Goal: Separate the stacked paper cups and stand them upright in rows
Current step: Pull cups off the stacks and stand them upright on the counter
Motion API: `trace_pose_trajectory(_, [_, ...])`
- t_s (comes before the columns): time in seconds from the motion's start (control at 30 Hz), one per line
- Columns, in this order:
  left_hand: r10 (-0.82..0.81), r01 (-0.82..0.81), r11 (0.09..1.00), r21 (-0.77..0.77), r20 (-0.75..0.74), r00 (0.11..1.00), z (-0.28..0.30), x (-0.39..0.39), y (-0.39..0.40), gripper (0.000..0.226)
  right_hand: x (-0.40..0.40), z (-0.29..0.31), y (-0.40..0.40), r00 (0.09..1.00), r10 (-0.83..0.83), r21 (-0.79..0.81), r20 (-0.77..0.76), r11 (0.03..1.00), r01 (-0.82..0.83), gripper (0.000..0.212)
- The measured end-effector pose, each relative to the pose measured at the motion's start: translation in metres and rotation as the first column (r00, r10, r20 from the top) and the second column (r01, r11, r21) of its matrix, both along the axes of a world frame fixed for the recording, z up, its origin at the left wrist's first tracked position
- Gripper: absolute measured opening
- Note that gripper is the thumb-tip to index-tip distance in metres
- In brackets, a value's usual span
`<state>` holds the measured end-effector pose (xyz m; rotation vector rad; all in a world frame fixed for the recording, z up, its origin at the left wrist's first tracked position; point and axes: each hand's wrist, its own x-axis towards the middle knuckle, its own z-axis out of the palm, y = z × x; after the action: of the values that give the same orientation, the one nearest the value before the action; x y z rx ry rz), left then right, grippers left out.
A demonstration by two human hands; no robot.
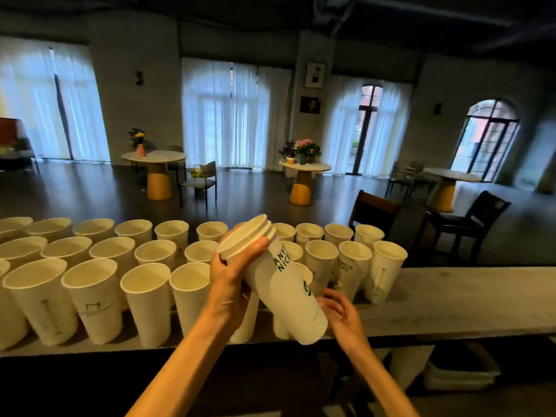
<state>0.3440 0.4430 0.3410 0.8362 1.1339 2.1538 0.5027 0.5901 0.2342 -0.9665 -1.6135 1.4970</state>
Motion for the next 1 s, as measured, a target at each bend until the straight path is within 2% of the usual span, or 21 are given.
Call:
trace_pose_trajectory(0.03, [-0.048,0.048,0.999,-0.001,0.005,0.999,-0.007,0.012,0.006,0.082,0.008,0.011,-0.005,1.0,0.001,-0.012,-0.008,1.0,-0.002,0.024])
trace_pose_trajectory(0.13, [-0.173,0.175,0.984,-0.032,0.048,0.984,-0.027,0.042,0.02,0.079,0.031,0.034,-0.024,0.992,0.118,-0.111,-0.051,0.986,-0.123,0.043])
trace_pose_trajectory(0.2, [-0.243,0.246,0.968,-0.052,0.058,0.968,-0.037,0.053,0.025,0.077,0.049,0.039,-0.036,0.963,0.264,-0.122,-0.052,0.956,-0.268,0.046])
trace_pose_trajectory(0.23, [-0.252,0.256,0.964,-0.075,0.059,0.966,-0.042,0.055,0.025,0.077,0.054,0.037,-0.04,0.944,0.33,-0.122,-0.004,0.937,-0.328,0.05])
trace_pose_trajectory(0.33, [-0.258,0.262,0.96,-0.095,0.053,0.965,-0.046,0.061,0.027,0.078,0.061,0.038,-0.049,0.91,0.366,-0.065,0.196,0.931,-0.36,0.084])
trace_pose_trajectory(0.43, [-0.168,0.166,0.982,-0.09,-0.025,0.985,-0.042,0.061,0.033,0.083,0.063,0.035,-0.04,0.919,0.32,0.016,0.23,0.943,-0.332,0.075])
trace_pose_trajectory(0.53, [-0.075,0.074,0.997,-0.025,-0.04,0.996,-0.033,0.054,0.039,0.084,0.063,0.016,-0.019,0.931,0.206,0.162,0.302,0.951,-0.263,0.095])
trace_pose_trajectory(0.6, [0.01,-0.01,1.0,0.023,0.011,1.0,-0.021,0.047,0.041,0.092,0.063,0.001,0.003,0.928,0.15,0.21,0.34,0.95,-0.231,0.103])
trace_pose_trajectory(0.67, [0.089,-0.097,0.991,0.092,0.09,0.992,-0.006,0.035,0.039,0.095,0.059,-0.011,0.021,0.941,0.136,0.204,0.31,0.957,-0.205,0.105])
trace_pose_trajectory(0.8, [0.239,-0.283,0.935,0.213,0.21,0.948,0.023,0.01,0.025,0.115,0.043,-0.024,0.056,0.978,0.121,0.073,0.167,0.988,-0.135,0.101])
trace_pose_trajectory(0.9, [0.292,-0.347,0.91,0.225,0.243,0.925,0.023,0.01,0.022,0.096,0.03,-0.029,0.082,0.97,0.166,0.04,0.178,0.984,-0.176,0.117])
trace_pose_trajectory(1.0, [0.374,-0.42,0.886,0.197,0.231,0.898,0.016,0.016,0.023,0.047,0.017,-0.035,0.089,0.958,0.214,-0.024,0.193,0.977,-0.214,0.123])
